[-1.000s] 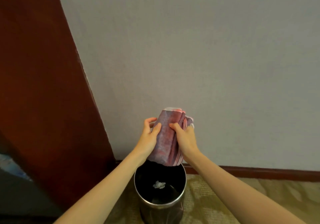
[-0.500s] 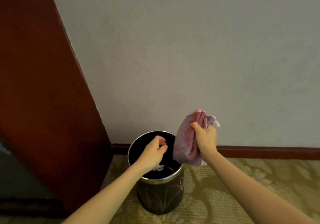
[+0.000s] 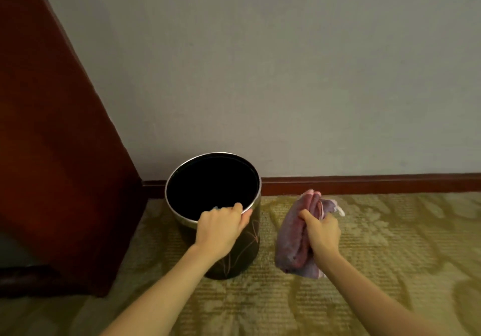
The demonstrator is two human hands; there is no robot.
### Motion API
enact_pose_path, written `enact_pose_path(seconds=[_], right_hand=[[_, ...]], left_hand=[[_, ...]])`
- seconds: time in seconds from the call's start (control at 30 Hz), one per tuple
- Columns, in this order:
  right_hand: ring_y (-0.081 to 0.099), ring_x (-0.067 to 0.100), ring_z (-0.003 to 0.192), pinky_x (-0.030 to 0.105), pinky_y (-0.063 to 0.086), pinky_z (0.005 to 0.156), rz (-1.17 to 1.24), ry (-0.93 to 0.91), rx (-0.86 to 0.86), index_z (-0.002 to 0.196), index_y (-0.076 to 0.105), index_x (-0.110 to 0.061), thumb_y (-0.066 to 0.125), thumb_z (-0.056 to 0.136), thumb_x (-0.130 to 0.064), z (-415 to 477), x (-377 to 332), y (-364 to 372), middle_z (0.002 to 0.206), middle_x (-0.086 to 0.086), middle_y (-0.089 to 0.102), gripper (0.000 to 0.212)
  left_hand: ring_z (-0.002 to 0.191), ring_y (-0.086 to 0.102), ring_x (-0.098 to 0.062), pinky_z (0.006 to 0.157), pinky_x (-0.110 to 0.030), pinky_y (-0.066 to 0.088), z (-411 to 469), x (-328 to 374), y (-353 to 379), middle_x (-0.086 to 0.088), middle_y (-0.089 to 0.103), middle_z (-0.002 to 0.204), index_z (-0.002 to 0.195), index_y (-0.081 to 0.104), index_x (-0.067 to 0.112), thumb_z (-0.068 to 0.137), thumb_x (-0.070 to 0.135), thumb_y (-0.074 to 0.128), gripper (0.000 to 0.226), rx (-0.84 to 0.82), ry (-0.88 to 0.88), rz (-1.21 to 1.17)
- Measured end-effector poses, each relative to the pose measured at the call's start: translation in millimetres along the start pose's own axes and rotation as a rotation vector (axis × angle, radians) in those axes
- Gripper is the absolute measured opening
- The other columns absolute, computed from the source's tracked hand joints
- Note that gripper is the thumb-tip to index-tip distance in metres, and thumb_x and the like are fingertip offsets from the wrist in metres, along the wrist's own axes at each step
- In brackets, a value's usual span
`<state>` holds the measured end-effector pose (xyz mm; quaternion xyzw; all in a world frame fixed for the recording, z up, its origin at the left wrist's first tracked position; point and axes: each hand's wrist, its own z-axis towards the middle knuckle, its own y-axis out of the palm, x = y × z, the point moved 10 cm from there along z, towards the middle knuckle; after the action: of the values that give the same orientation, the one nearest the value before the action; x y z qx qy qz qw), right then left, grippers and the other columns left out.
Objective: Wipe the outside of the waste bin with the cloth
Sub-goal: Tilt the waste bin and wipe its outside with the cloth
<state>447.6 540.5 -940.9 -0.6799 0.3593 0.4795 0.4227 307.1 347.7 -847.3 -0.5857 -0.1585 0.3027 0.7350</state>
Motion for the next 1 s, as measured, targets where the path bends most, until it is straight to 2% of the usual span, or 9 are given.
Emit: enact_pose_path(seconds=[0.17,0.27,0.4,0.47,0.6,0.7,0.83,0.9,1.0], right_hand=[[0.059,0.029,0.076,0.031,0.042,0.066,-0.040,0.070,-0.006,0.084,0.061,-0.006,0.071,0.075,-0.031,-9,26,4,0.086,0.015,0.066,0.029],[0.061,0.031,0.081,0.033,0.046,0.067,-0.048,0.075,-0.026,0.091,0.065,-0.003,0.072,0.072,-0.034,-11,23,5,0.087,0.015,0.067,0.037],[0.060,0.019,0.070,0.024,0.037,0.049,-0.029,0.045,-0.036,0.084,0.064,-0.008,0.072,0.071,-0.032,-12,7,3,0.078,0.007,0.065,0.028],[0.059,0.014,0.067,0.022,0.035,0.047,-0.031,0.032,-0.035,0.082,0.063,-0.010,0.072,0.072,-0.031,-12,1,2,0.075,0.004,0.064,0.025],[0.060,0.019,0.068,0.026,0.041,0.053,-0.039,0.037,-0.041,0.082,0.062,-0.010,0.070,0.073,-0.032,-11,-4,3,0.076,0.006,0.065,0.025],[0.061,0.027,0.073,0.028,0.039,0.055,-0.100,-0.009,-0.040,0.083,0.064,-0.008,0.070,0.073,-0.033,-9,-12,6,0.073,0.006,0.063,0.027],[0.053,0.012,0.059,0.022,0.032,0.046,-0.107,-0.024,0.000,0.083,0.061,-0.009,0.068,0.075,-0.032,-3,-24,3,0.067,0.000,0.058,0.025],[0.049,0.011,0.056,0.021,0.030,0.045,-0.144,-0.049,0.015,0.079,0.059,-0.010,0.068,0.075,-0.032,0,-32,1,0.066,0.000,0.056,0.024],[0.044,0.014,0.055,0.025,0.029,0.045,-0.265,-0.131,0.012,0.068,0.054,-0.014,0.070,0.073,-0.034,0,-47,2,0.065,0.000,0.052,0.027]], left_hand=[[0.067,0.067,-0.024,0.051,-0.030,0.035,1,0,0,-0.002,0.068,0.071,0.089,0.051,0.020,0.097,0.049,0.023,0.041,0.011,-0.010,-0.023],[0.072,0.067,-0.024,0.053,-0.031,0.037,-5,-1,-2,-0.002,0.069,0.076,0.088,0.049,0.021,0.098,0.049,0.024,0.039,-0.017,-0.025,-0.063],[0.073,0.066,-0.022,0.057,-0.032,0.043,-10,-6,-8,0.000,0.066,0.076,0.079,0.042,0.025,0.097,0.049,0.023,0.035,-0.014,-0.043,-0.184],[0.071,0.066,-0.020,0.063,-0.036,0.050,-13,-5,-17,0.001,0.065,0.074,0.077,0.045,0.025,0.097,0.050,0.023,0.039,0.005,-0.071,-0.234],[0.068,0.063,-0.020,0.063,-0.038,0.051,-14,-22,-39,0.003,0.061,0.068,0.069,0.048,0.025,0.096,0.051,0.026,0.044,0.072,-0.231,-0.390],[0.068,0.057,-0.025,0.059,-0.034,0.038,-12,-56,-45,0.003,0.054,0.067,0.060,0.044,0.026,0.095,0.052,0.029,0.047,0.086,-0.416,-0.507],[0.078,0.056,-0.034,0.066,-0.039,0.039,-12,-98,-36,-0.008,0.058,0.074,0.061,0.051,0.017,0.095,0.048,0.032,0.049,0.051,-0.578,-0.683],[0.084,0.058,-0.036,0.073,-0.041,0.043,-6,-110,-33,-0.018,0.062,0.082,0.069,0.057,0.011,0.096,0.044,0.034,0.049,0.028,-0.567,-0.709],[0.075,0.056,-0.034,0.066,-0.038,0.039,7,-121,-31,-0.016,0.057,0.067,0.058,0.049,0.012,0.098,0.038,0.035,0.050,-0.014,-0.474,-0.731]])
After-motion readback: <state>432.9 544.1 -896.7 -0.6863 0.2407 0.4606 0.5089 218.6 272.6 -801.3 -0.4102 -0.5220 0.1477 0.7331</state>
